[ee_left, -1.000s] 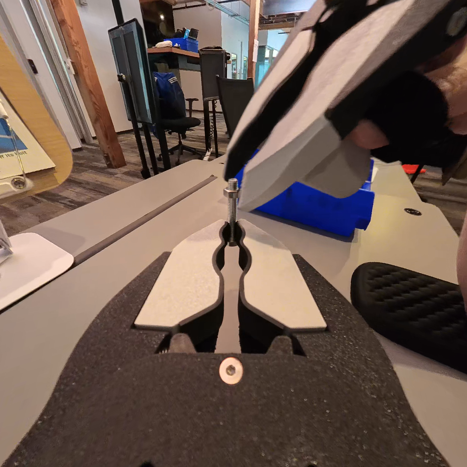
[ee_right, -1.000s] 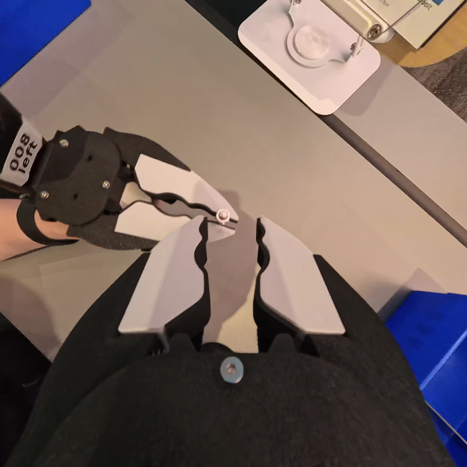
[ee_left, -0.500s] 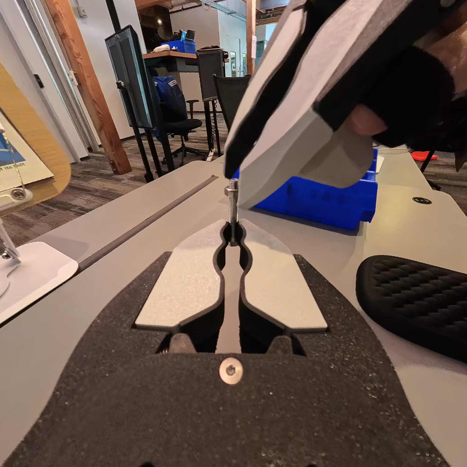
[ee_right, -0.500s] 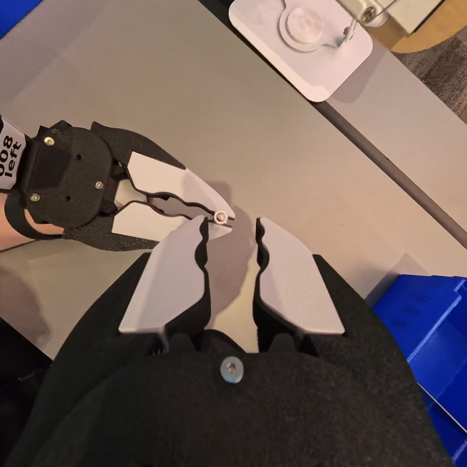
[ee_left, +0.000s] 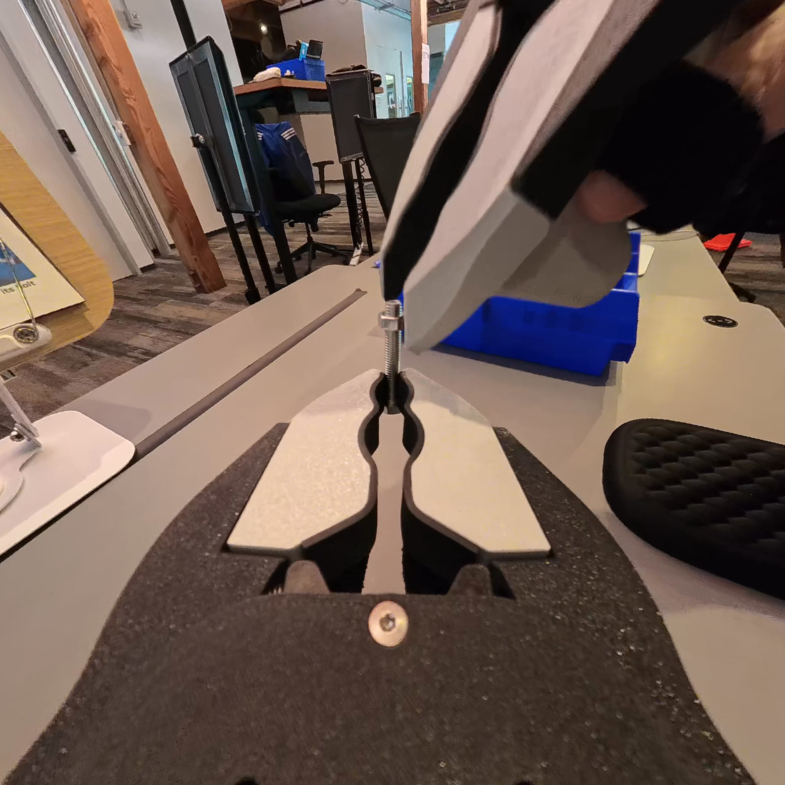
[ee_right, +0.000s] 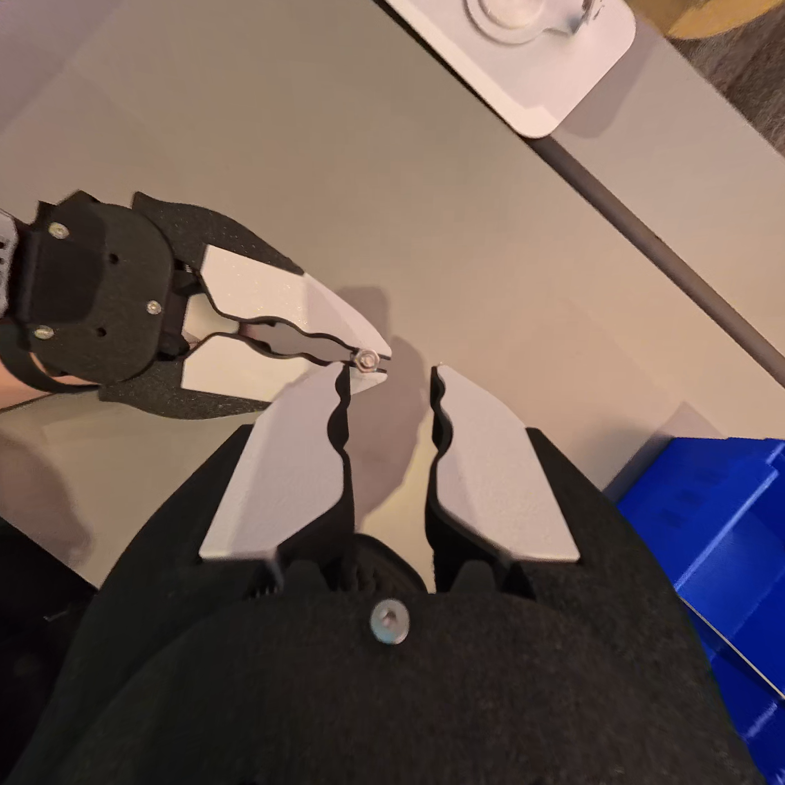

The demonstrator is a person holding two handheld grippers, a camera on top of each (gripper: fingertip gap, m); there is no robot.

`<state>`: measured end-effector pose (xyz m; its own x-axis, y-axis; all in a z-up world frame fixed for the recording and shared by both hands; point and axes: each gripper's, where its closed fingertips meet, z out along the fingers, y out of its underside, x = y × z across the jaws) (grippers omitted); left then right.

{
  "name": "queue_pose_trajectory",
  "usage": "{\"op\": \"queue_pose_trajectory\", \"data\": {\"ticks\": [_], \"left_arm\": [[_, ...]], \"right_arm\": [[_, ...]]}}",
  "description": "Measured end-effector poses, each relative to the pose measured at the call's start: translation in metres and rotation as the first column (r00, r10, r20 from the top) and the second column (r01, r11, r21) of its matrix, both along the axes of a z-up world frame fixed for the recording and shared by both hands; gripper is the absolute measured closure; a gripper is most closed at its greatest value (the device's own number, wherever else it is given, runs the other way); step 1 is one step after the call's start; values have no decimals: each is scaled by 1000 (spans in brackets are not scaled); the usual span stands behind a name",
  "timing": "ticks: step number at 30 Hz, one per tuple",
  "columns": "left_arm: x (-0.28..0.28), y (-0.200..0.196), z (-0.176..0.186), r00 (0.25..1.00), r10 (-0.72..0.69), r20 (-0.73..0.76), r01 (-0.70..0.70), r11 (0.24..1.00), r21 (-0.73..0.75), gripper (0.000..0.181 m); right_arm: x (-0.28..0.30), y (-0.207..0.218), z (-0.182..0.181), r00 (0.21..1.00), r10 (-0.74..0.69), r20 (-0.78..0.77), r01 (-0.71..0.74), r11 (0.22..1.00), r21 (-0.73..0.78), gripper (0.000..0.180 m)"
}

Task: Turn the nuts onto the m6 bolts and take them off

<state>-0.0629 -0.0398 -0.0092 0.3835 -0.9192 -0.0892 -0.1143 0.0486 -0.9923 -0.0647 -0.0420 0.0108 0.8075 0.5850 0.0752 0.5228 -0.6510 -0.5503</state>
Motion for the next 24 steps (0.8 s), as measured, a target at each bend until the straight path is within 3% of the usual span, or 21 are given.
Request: {"op": "queue_pose_trajectory", "data": {"ticks": [5, 11, 16, 19, 24], "left_arm": [[-2, 2, 1, 1000, -3, 7, 3, 1000, -21, 176], [3, -3, -2, 1000, -17, -12, 17, 1000, -6, 176], [2, -2, 0, 1000, -18, -8, 18, 1000, -17, 176], [2, -3, -1, 1000, -20, -11, 20, 1000, -15, 176], [4, -6, 1, 1000, -25, -9, 25, 1000, -9, 176]], "right_arm": [[20, -4, -5, 997, -58, 47, 60, 998, -34, 146], [1, -4, -2, 1000, 16, -1, -16, 1000, -21, 145], [22, -3, -5, 998, -49, 37, 51, 998, -43, 146], [4, -15, 0, 998, 56, -8, -56, 998, -42, 147], [-4, -2, 3, 999, 31, 8, -31, 999, 15, 147]]}}
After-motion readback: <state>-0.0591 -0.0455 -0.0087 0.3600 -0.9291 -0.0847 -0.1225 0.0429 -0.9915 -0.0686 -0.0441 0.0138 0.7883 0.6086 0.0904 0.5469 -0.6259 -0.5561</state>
